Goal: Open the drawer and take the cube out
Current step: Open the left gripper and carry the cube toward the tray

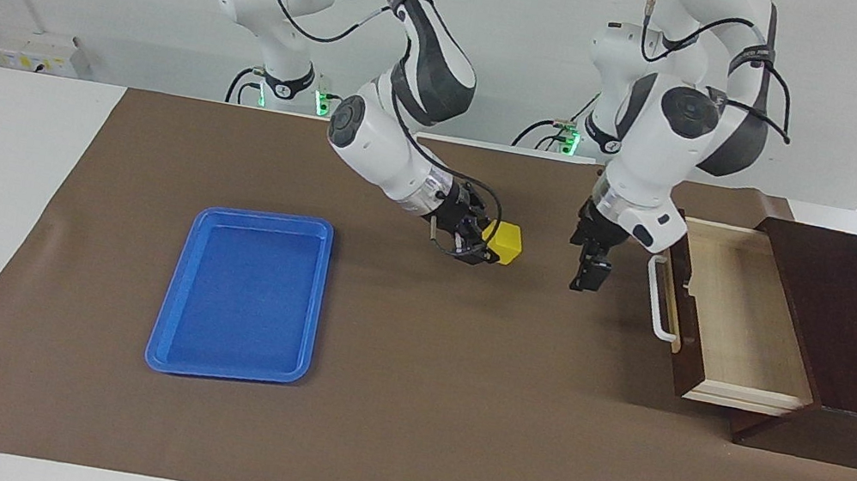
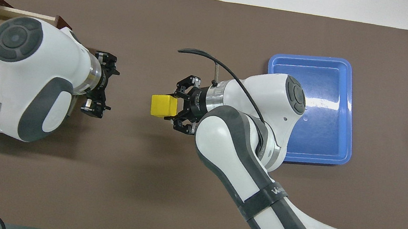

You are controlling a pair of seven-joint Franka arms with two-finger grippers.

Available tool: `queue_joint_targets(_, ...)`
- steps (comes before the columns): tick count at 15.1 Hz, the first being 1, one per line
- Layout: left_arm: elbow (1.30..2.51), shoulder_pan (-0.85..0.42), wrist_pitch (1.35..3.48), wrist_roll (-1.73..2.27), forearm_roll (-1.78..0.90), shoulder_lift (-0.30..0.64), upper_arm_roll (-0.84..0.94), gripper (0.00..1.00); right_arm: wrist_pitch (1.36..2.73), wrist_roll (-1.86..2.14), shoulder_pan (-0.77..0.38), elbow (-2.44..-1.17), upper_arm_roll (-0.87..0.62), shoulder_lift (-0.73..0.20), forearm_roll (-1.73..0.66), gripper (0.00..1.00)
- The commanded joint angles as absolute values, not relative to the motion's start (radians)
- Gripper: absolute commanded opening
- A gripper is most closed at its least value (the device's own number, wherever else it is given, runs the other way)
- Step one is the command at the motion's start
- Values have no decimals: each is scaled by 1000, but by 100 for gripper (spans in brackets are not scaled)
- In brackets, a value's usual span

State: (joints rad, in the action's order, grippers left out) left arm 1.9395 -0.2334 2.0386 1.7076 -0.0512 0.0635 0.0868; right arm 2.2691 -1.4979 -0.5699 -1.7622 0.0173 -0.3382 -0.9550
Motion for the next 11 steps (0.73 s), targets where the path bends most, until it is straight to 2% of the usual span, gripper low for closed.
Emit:
queue_joint_targets(1, 1982, -155, 2083, 1597, -43, 55, 94, 100, 2232, -1468, -537, -1727, 11, -356, -951, 0)
queue_joint_targets(5, 2066, -45, 2248, 1436, 47, 66, 95, 100, 2087, -1396, -396, -1704, 12, -356, -953, 0)
queue_joint_targets(11, 2034, 167, 2266, 1157, 57, 84, 94, 100, 1803, -1113, -57, -1716, 18, -356, -931, 0)
